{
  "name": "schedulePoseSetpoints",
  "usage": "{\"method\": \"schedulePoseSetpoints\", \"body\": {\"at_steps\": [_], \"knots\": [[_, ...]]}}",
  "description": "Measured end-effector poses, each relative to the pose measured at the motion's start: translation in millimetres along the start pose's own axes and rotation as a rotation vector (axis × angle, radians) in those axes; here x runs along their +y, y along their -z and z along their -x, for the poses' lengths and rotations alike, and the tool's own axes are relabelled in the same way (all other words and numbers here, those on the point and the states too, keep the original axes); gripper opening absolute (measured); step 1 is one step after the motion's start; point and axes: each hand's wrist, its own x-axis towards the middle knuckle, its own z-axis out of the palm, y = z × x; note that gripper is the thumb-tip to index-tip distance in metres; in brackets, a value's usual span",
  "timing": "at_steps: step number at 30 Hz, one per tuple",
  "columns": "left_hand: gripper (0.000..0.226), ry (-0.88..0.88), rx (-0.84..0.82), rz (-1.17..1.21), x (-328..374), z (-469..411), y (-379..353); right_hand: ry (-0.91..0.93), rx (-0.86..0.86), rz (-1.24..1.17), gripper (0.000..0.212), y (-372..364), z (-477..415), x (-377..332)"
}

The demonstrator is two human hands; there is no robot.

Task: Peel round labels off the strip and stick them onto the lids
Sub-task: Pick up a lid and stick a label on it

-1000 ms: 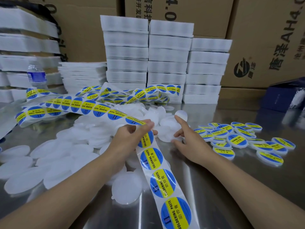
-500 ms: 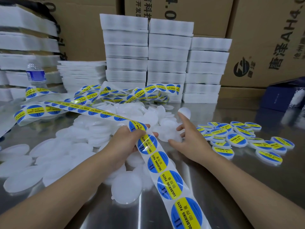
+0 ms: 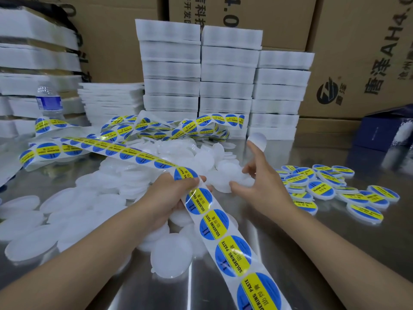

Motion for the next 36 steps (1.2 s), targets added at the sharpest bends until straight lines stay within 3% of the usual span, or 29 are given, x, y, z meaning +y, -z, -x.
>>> {"method": "schedulePoseSetpoints", "body": {"at_steps": [5,12,16,18,23,28,32,35,36], "knots": [[0.019,0.048,0.004,0.006,1,-2,0,0.027,0.149,-0.174,0.082,1,-3,-10],[0.022,0.040,0.043,-0.024,0,-3,-2,-0.102,-0.226,0.137,0.102,-5,5,0],[0.059,0.078,0.074,0.110,6,-4,0,-0.137,-0.306,0.203,0.101,-3,5,1],[0.065,0.111,0.089,0.266,8,-5,2,-0.124,-0.305,0.189,0.097,-2,6,-2],[0.036,0.108,0.167,0.462,5,-7,0,-0.111,-0.300,0.153,0.091,0,7,-8],[0.025,0.057,0.191,0.548,5,-7,1,-0.094,-0.266,0.130,0.088,1,8,-13],[0.029,0.028,0.052,0.572,4,-6,5,-0.073,-0.183,0.095,0.088,1,7,-18],[0.018,0.067,-0.002,0.460,7,-5,3,-0.057,-0.057,-0.086,0.092,1,6,-27],[0.029,0.069,-0.023,0.404,7,-3,2,-0.037,-0.033,-0.152,0.093,1,7,-31]]}}
